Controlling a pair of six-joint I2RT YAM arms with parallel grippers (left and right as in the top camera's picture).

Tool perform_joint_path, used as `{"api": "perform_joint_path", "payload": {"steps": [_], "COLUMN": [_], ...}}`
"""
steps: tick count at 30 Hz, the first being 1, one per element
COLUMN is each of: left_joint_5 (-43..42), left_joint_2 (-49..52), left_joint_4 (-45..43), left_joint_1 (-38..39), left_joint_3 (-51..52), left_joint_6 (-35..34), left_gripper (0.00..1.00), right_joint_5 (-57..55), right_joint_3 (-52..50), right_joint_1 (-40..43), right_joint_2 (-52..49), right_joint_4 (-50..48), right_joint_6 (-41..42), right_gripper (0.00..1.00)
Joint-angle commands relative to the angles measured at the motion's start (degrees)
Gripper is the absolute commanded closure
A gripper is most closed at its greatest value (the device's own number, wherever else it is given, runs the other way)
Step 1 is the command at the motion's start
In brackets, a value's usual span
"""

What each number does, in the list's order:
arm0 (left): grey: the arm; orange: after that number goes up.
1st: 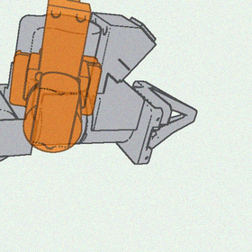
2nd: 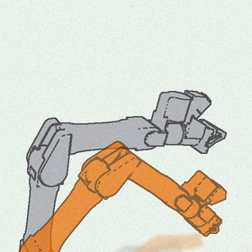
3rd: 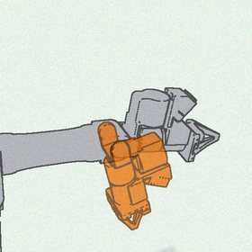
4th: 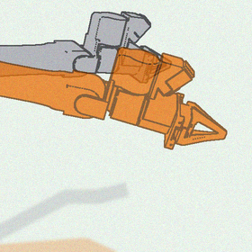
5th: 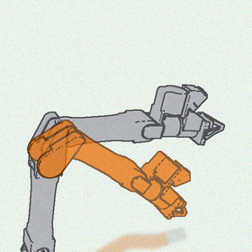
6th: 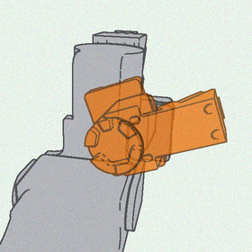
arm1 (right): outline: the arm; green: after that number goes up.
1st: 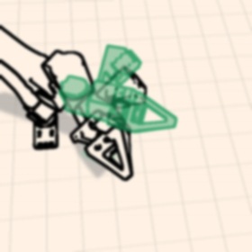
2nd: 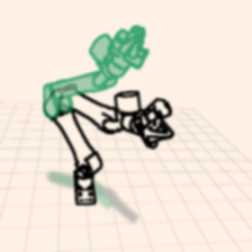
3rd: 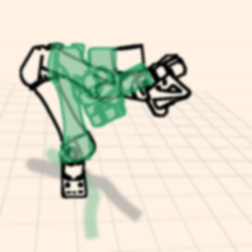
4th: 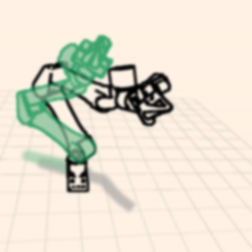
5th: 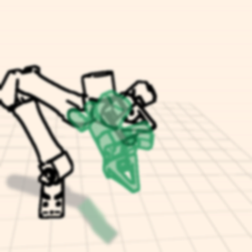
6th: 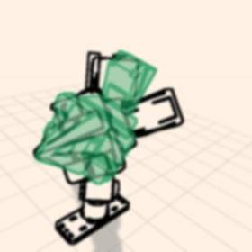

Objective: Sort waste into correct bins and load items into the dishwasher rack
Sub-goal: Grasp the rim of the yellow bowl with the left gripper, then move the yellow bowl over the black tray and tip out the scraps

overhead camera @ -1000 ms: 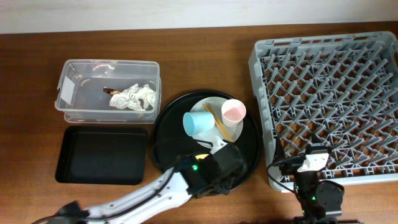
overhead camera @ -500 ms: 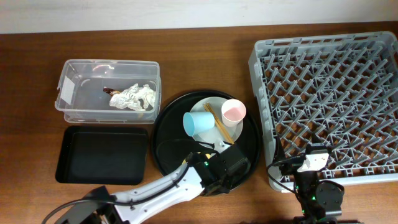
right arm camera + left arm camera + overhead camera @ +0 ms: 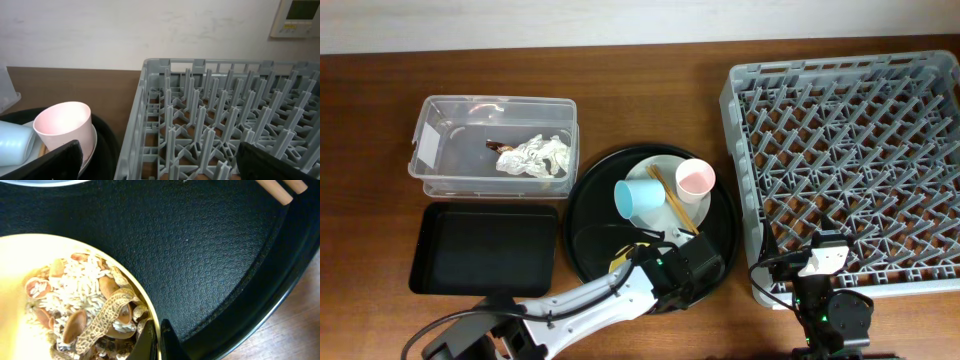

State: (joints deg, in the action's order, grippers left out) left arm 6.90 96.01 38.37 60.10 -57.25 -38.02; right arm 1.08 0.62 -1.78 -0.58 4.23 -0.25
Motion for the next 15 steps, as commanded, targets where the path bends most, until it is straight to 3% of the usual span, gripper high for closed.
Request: {"api": "perform_joint_path", "payload": {"steps": [1,10,15], "left_joint_5": [4.0,5.2,8.5], "left_joint_2": [-1.1,-12.2,-18.2], "left_joint_4": [1.1,4.9,10.2], "left_joint_1": [-0.1,-1.0,-5.4], "left_joint_3": [-0.2,-0.3,-0.3], "left_joint_6": [-0.1,0.7,0.8], "left_gripper": [1.0,1.0,1.0], "right_joint_5": [-0.3,-0.3,-0.3], "right_joint_3": [-0.3,-0.3,-0.3], "right_joint_1": [0.3,0.3,0.3], "right_joint_2": [0.4,0.4,0.4], "right_joint_4": [0.2,0.2,0.2], "right_joint_6": [-0.2,-0.2,-0.2], "right_gripper": [0.01,0.01,0.01]}}
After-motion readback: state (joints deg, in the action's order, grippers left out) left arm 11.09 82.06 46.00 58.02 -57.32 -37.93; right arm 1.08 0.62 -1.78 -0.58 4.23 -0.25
